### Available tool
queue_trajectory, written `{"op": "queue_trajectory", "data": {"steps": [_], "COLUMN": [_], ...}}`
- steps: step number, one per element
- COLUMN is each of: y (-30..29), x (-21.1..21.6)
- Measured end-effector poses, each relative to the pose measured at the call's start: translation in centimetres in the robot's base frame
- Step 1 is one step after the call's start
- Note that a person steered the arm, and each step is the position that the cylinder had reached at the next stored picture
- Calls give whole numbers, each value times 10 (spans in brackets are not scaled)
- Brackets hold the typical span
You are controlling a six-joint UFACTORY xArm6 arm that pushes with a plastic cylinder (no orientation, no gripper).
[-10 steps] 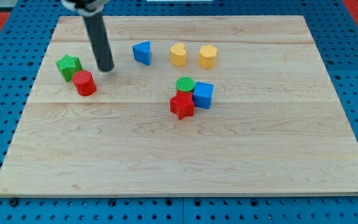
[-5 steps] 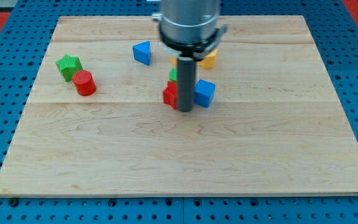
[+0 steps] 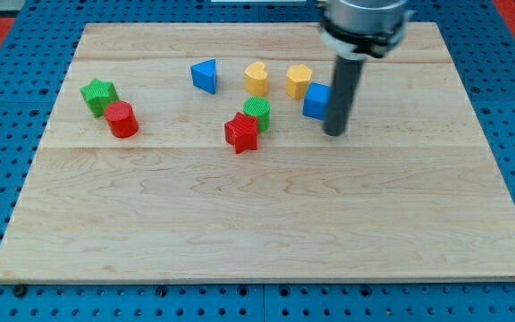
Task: Place the blue cube to the right side of the yellow hexagon
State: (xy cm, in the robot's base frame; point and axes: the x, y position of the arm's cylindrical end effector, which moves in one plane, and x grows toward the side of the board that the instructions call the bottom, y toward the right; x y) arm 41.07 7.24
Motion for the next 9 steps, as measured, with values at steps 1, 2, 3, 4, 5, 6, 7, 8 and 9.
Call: {"op": "queue_trajectory", "data": {"steps": [1,2,3,4,5,6,7,8,9], "y": [-35,0,55,71,74,179,176,106,101], "x": [-11,-39,-62,-61,-31,-52,-124,-129,-103]}}
